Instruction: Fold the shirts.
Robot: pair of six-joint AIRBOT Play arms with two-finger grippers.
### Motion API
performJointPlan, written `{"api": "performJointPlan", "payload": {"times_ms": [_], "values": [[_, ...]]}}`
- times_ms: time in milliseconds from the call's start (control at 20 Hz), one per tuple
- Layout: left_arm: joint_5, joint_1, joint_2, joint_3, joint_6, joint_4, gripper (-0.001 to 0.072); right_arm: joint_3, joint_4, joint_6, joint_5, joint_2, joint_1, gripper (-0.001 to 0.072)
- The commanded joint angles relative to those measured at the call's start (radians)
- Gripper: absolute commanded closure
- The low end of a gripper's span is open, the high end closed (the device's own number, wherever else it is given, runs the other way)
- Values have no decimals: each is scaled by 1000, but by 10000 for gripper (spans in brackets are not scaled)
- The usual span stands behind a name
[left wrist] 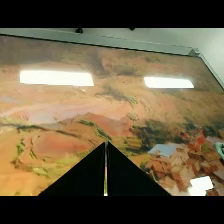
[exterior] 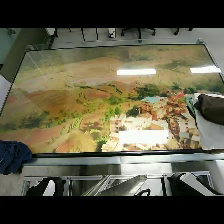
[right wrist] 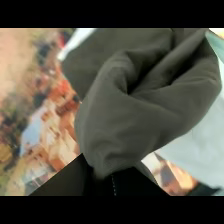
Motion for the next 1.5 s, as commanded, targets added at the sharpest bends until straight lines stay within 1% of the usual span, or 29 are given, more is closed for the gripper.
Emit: {"api": "performJointPlan", "payload": {"times_ms": [0, 100, 250, 550, 600, 700, 750, 850, 900, 950, 1000, 1050, 1100, 1150, 1200, 1350, 1450], "values": [[11, 0, 0, 0, 1, 0, 698, -98, -98, 74, -77, 40, -18, 688], [34, 0, 0, 0, 1, 0, 698, -100, -143, 74, -119, 49, -18, 688], [59, 0, 0, 0, 1, 0, 698, -100, -256, 89, -150, 74, -18, 688], [60, 0, 0, 0, 1, 0, 697, -100, -268, 89, -126, 84, -17, 687], [59, 0, 0, 0, 1, 0, 698, -100, -282, 90, -129, 84, -18, 652], [59, 0, 0, 0, 1, 1, 698, -100, -304, 120, -126, 83, -17, 127], [59, 0, 0, 0, 1, 1, 697, -99, -304, 140, -117, 84, -17, 75], [59, 0, 0, 0, 1, 0, 698, -98, -296, 140, -95, 84, -17, 78], [58, 0, 0, 0, 1, 1, 697, -98, -278, 140, -82, 84, -17, 110], [56, 0, 0, 0, 1, 0, 698, -96, -238, 138, -64, 84, -17, 227], [48, 0, 0, 0, 1, 0, 697, -92, -171, 117, -41, 84, -15, 321], [39, 0, 0, 0, 1, 0, 698, -87, -79, 87, -13, 84, -10, 460], [34, 0, 0, 0, 1, 0, 697, -86, 39, 38, 23, 85, 6, 675], [35, -1, -1, 0, 1, 0, 698, -86, 124, 10, 63, 90, 33, 686], [39, -1, -5, 0, 1, 0, 698, -86, 160, 4, 108, 100, 82, 687], [69, -32, -40, -5, 1, 0, 697, -86, 154, -48, 210, 130, 287, 688], [46, -132, -53, -67, 1, 0, 698, -90, 150, -86, 214, 146, 435, 688]]}}
